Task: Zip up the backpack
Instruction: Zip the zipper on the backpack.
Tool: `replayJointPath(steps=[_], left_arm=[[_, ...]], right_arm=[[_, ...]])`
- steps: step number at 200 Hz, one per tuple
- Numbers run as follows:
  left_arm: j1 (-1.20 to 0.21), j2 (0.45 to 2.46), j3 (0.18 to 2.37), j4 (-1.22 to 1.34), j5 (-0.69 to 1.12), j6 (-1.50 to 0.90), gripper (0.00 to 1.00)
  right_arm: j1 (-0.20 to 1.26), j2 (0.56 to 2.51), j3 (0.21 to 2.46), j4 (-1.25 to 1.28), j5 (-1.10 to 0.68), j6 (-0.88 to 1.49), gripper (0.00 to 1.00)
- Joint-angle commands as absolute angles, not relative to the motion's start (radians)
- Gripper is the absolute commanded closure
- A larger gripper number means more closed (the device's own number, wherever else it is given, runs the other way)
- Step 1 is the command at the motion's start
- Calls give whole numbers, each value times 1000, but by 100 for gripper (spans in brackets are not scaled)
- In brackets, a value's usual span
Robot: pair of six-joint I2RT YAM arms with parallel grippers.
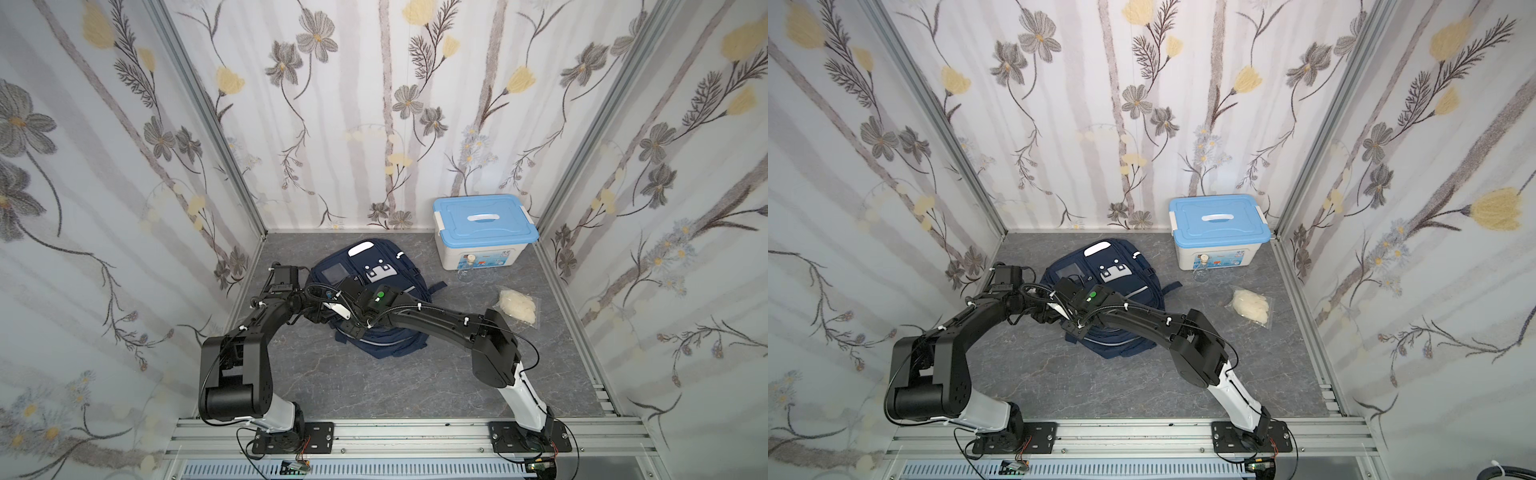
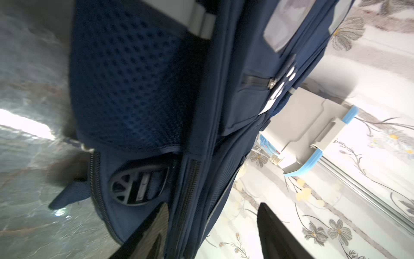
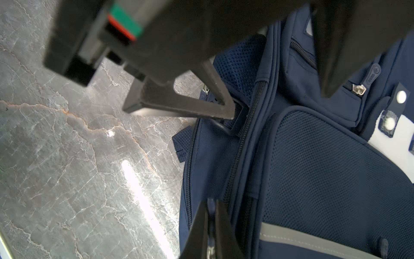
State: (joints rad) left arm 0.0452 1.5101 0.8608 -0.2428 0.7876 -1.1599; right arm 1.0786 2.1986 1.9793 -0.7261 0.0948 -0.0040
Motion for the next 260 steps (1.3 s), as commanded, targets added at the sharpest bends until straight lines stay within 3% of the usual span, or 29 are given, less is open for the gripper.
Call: replayJointPath(steps=[1,38,66,171,260], left_arm=[[14,1520,835,-159,782,-1252,39],[-29,1554,782,-55,756,-1316,60],[-40,1575,776,-49,746,-1313,100],[95,1691,855,-239,765,-1089,100],[279,1785,1014,-449,839,-891,100]], right_arm=[[1081,2196,1991,-703,129,13,100],[1082,2193,2006,-692,132,20,100],[1084,2193,2001,-692,134,19,100],[1092,2031,1691,-695,170,-137,100],[1035,1920,1482,-603,422,-288,100]])
